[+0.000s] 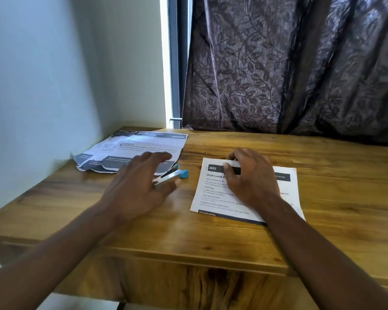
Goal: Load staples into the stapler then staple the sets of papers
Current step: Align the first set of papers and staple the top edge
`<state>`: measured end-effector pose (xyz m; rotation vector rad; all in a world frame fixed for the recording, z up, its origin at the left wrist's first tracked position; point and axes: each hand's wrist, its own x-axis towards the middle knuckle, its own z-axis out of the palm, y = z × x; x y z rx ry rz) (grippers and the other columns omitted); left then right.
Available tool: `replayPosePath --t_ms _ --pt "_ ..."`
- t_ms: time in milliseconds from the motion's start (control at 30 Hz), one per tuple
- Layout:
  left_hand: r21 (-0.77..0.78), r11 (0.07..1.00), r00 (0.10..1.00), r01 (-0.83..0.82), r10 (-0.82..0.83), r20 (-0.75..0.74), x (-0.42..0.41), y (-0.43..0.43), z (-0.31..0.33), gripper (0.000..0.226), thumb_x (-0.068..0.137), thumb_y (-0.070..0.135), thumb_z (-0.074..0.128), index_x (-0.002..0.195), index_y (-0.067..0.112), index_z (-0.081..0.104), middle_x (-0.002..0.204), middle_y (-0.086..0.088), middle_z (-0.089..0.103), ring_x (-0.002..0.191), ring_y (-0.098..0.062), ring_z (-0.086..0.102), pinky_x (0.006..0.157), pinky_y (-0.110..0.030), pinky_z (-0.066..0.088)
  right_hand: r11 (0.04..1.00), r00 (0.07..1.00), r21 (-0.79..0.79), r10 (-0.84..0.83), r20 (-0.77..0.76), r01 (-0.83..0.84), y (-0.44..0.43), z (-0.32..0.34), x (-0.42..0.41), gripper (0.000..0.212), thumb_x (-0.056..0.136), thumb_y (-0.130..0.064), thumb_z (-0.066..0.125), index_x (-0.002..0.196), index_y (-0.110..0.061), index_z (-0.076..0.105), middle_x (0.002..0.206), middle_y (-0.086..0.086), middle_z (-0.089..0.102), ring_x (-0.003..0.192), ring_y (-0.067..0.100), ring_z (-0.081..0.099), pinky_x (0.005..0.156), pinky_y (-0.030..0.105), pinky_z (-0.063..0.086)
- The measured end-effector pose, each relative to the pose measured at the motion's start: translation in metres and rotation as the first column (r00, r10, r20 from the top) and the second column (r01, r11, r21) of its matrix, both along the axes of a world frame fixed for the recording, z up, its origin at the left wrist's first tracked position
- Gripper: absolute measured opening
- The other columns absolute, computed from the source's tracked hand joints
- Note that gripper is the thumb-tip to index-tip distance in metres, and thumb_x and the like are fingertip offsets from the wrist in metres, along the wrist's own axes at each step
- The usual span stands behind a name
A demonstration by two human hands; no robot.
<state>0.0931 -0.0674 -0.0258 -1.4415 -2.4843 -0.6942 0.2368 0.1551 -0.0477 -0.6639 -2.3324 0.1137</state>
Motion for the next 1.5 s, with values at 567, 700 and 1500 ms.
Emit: replayPosePath --t_ms 567,700,1500 --pt "0.337 0.941 0.866 0.017 -0.183 0.465 -0.056 0.049 0.019 0.043 0.074 0.029 0.089 0.113 0.031 0.072 0.094 0.004 0.077 0.089 -0.017 0.074 0.087 -0.041 0.060 0.989 0.988 -0.010 0.145 0.059 -0.145 -0.003 0.000 -0.003 0.018 0.098 -0.037 0.059 0.112 -0.027 0.062 0.105 -0.008 0.056 0.095 0.014 0.055 0.087 0.037 0.046" --pt "0.439 0.898 0.651 0.030 -0.351 0.673 -0.063 0.060 0.030 0.043 0.077 0.006 0.083 0.117 0.018 0.071 0.103 -0.012 0.078 0.098 -0.029 0.075 0.086 -0.039 0.062 0.990 0.988 -0.028 0.143 0.062 -0.141 -0.001 0.000 -0.005 0.019 0.098 -0.038 0.058 0.113 -0.027 0.062 0.105 -0.010 0.057 0.095 0.013 0.056 0.086 0.038 0.048" --pt "0.613 0.787 0.381 0.071 -0.590 0.712 -0.061 0.083 0.003 0.037 0.074 0.022 0.074 0.110 0.013 0.070 0.109 -0.012 0.078 0.105 -0.029 0.074 0.099 -0.051 0.055 0.985 0.970 0.047 0.155 0.186 -0.166 -0.015 0.001 -0.008 0.027 0.098 -0.048 0.054 0.119 -0.033 0.059 0.112 -0.015 0.055 0.098 0.004 0.050 0.084 0.026 0.047"
